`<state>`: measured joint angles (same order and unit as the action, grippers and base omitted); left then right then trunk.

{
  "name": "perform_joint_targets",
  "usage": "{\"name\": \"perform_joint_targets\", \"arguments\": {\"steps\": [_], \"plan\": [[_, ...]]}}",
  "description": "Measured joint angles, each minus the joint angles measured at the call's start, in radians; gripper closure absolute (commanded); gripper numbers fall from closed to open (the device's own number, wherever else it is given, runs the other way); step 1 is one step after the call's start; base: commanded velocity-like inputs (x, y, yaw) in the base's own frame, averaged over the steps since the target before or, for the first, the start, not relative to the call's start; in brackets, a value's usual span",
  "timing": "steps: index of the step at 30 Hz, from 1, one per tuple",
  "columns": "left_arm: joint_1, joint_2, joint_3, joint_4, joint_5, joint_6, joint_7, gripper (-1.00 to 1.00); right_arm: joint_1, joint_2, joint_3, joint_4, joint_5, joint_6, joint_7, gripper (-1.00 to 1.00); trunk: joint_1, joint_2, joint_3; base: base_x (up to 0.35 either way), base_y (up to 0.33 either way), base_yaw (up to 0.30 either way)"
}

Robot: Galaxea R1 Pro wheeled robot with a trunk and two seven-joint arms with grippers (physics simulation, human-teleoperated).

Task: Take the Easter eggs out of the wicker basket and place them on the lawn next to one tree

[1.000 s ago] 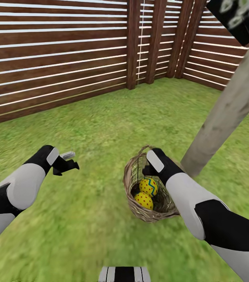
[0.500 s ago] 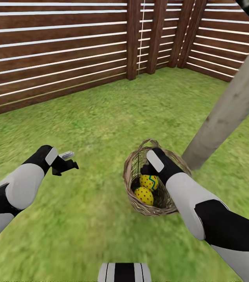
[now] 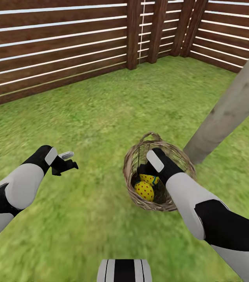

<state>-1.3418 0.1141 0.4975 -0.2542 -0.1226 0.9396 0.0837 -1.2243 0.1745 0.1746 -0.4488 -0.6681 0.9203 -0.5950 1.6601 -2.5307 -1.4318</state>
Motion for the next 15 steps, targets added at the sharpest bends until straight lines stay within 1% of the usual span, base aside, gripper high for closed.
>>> {"name": "perform_joint_targets", "arguments": {"steps": [15], "plan": [[0.000,0.000,0.000,0.000,0.000,0.000,-0.001,-1.00,0.000,0.000,0.000,0.000,0.003,0.000,0.001,-1.00,0.007,-0.004,-0.058,0.000,0.000,0.000]]}}
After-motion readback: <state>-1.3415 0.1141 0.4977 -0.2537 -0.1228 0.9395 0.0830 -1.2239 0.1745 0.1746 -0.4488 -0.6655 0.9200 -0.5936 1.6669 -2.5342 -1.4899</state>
